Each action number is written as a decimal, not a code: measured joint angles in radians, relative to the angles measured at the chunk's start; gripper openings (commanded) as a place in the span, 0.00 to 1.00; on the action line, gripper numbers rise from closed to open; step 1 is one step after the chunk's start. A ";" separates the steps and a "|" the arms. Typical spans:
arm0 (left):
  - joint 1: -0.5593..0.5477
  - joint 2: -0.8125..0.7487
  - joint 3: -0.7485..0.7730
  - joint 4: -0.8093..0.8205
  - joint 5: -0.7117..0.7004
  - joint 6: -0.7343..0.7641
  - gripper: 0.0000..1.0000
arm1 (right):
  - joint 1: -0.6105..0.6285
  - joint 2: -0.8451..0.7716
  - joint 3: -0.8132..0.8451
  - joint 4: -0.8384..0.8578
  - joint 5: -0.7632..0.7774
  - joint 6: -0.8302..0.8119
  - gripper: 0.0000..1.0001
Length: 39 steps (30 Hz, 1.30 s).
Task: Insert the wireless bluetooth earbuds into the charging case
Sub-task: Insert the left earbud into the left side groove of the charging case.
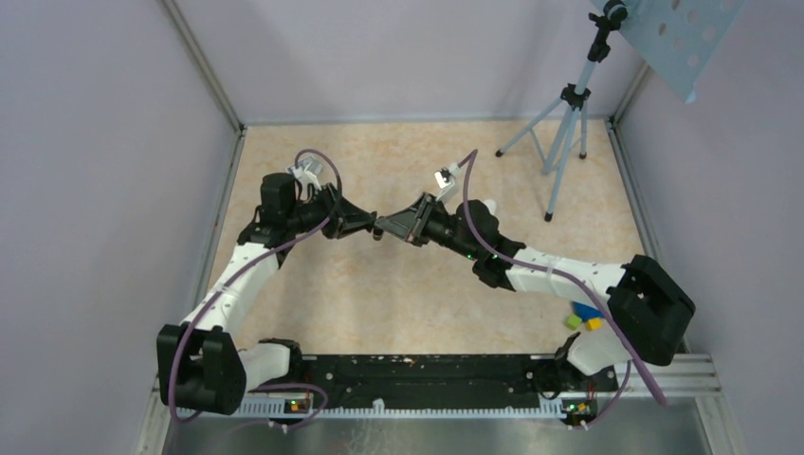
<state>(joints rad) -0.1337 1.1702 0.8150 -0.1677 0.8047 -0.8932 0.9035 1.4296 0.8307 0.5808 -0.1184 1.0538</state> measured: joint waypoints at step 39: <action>0.000 -0.008 -0.008 0.059 0.044 -0.079 0.00 | 0.003 0.026 -0.072 0.103 0.036 0.089 0.00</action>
<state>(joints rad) -0.1337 1.1622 0.8074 -0.1085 0.8486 -0.9718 0.9070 1.4559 0.7589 0.6838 -0.0826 1.1423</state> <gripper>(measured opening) 0.312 0.073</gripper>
